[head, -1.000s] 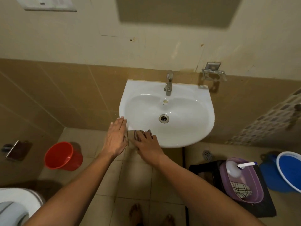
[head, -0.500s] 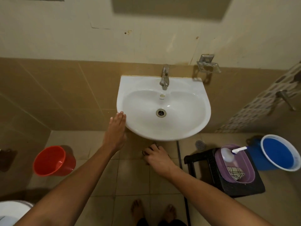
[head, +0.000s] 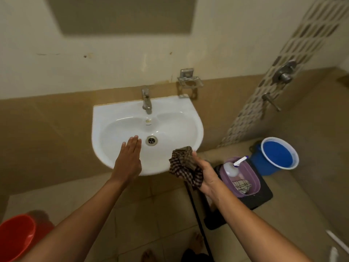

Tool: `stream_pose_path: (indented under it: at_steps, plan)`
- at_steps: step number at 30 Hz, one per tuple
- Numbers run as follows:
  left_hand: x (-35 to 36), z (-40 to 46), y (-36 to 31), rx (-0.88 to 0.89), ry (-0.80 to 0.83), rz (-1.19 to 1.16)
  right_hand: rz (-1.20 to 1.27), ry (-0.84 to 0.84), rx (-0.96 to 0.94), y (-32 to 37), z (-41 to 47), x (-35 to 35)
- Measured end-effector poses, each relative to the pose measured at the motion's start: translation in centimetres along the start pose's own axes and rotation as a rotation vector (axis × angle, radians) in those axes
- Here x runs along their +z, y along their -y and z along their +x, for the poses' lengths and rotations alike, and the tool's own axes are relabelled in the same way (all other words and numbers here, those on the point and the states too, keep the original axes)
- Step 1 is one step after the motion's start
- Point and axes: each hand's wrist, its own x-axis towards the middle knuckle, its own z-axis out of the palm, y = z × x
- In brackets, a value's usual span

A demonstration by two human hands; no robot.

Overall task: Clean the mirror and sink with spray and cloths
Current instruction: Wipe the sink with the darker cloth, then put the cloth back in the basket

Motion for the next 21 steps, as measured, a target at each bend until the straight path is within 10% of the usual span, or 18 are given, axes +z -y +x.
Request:
stream_pose_path:
  at_steps: [13,21]
  plan:
    - [3.2,11.0,-17.9,0.244,0.082,-0.241,0.239,-0.057,-0.146,8.4,-1.7,-13.5]
    - [3.2,16.5,-34.4,0.662,0.479,-0.299,0.239,-0.104,-0.038,14.1,-3.8,-21.2]
